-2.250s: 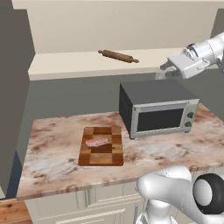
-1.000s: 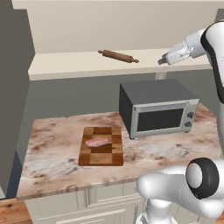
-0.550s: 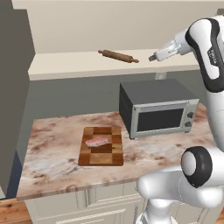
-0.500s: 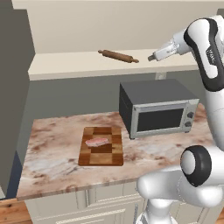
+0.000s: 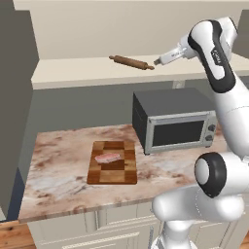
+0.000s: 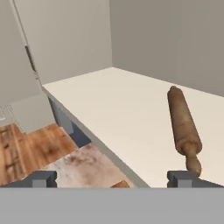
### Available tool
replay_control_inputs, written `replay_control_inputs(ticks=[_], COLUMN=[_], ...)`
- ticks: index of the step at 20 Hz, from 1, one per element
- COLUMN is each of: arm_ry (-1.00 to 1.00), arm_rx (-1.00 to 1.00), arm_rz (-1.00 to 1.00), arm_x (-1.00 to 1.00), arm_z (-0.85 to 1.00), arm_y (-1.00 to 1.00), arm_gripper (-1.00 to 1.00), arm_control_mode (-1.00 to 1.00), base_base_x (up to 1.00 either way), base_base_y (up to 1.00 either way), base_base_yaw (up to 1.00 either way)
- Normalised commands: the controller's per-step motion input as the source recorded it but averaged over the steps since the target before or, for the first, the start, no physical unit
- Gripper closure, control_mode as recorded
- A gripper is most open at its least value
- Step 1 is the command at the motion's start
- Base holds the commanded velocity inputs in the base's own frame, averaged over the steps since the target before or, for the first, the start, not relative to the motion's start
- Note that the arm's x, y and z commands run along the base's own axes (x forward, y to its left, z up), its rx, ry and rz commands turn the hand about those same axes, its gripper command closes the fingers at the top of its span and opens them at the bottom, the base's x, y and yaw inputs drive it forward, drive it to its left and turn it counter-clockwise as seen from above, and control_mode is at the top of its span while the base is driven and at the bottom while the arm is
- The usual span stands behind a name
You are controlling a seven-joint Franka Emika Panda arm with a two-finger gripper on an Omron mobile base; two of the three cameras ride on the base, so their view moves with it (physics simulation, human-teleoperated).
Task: Open the cabinet, retrieve the rolling pin, and place it next to the meat on the cutting board to prepare for tenderizing.
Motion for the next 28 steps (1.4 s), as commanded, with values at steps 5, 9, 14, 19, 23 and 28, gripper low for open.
replay_control_inputs(ticks=[5,9,14,19,23,28], arm_ry=[0.00,0.00,0.00,0.00,0.00,0.00], arm_rx=[-0.01,0.00,-0.01,-0.01,-0.01,-0.01], arm_rz=[-0.04,-0.04,-0.02,-0.02,-0.01,0.00], arm_x=[0.39,0.35,0.27,0.26,0.24,0.22], arm_z=[-0.07,-0.11,-0.13,-0.12,-0.08,-0.11], arm_y=[0.08,0.04,0.02,0.01,0.01,0.06], arm_gripper=[-1.00,-1.00,-1.00,-1.00,-1.00,-1.00], arm_control_mode=[-1.00,-1.00,-1.00,-1.00,-1.00,-1.00], base_base_x=[0.00,0.00,0.00,0.00,0.00,0.00], base_base_y=[0.00,0.00,0.00,0.00,0.00,0.00], base_base_yaw=[0.00,0.00,0.00,0.00,0.00,0.00])
